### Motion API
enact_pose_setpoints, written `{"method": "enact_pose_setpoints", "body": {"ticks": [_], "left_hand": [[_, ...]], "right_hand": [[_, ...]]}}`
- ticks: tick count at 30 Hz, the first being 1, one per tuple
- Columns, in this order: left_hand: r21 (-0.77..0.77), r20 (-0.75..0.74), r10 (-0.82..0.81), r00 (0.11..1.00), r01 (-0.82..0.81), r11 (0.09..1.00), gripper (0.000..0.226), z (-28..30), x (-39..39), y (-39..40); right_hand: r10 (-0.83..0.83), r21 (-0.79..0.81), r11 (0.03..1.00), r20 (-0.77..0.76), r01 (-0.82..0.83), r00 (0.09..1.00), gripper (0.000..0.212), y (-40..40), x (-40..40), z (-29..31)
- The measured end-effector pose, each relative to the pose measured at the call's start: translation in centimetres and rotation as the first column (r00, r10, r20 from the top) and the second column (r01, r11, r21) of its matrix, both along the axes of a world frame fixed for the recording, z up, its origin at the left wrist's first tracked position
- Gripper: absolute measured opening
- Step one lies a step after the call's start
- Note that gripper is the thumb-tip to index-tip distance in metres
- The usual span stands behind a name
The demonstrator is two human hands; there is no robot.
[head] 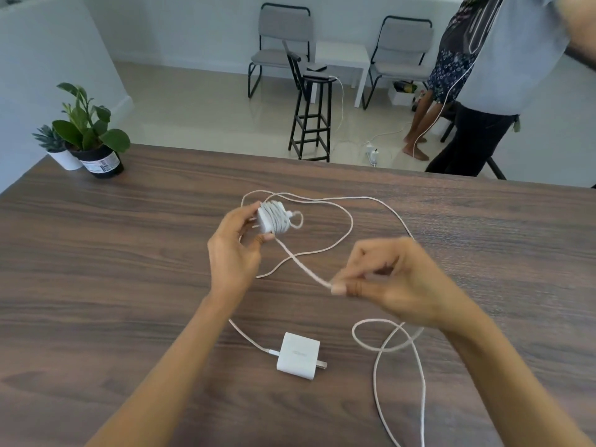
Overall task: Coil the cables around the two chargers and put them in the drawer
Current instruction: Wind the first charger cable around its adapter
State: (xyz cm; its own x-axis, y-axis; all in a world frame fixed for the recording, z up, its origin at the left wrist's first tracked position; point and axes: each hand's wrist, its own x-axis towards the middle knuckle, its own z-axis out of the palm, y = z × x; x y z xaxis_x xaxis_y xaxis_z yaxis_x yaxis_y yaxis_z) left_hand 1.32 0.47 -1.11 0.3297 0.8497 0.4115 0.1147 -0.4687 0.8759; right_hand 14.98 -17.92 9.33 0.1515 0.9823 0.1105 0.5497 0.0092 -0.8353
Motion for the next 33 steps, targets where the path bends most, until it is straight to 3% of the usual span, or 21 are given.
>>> {"method": "enact_pose_setpoints", "body": {"ticks": [8,13,16,22,29,33], "left_hand": [[-0.06,-0.008,-0.202,0.979,0.201,0.978,0.06,-1.3,-0.2,-4.7],[-0.105,0.04,-0.362,0.931,0.365,0.925,0.058,0.2,-0.9,-6.9],[-0.174,0.152,-0.378,0.913,0.401,0.899,0.058,1.4,-1.0,-7.7],[-0.264,0.4,-0.36,0.843,0.482,0.836,0.049,4.8,-0.8,-8.1],[-0.276,0.516,-0.227,0.826,0.411,0.869,0.045,7.0,0.1,-6.1],[-0.305,0.498,-0.096,0.862,0.278,0.911,0.04,6.5,0.8,-4.7]], "right_hand": [[-0.146,0.242,0.961,0.043,0.131,0.988,0.012,5.0,3.9,3.8],[-0.268,0.231,0.934,-0.052,0.272,0.962,0.015,7.5,6.8,1.3],[-0.317,0.19,0.925,-0.098,0.33,0.943,0.019,8.0,7.6,-1.0],[-0.345,0.06,0.929,-0.219,0.365,0.913,0.024,7.6,8.2,-5.7],[-0.383,-0.013,0.915,-0.346,0.403,0.857,0.022,6.4,5.6,-9.7],[-0.347,-0.019,0.938,-0.124,0.347,0.93,0.011,4.9,2.2,-10.9]]}}
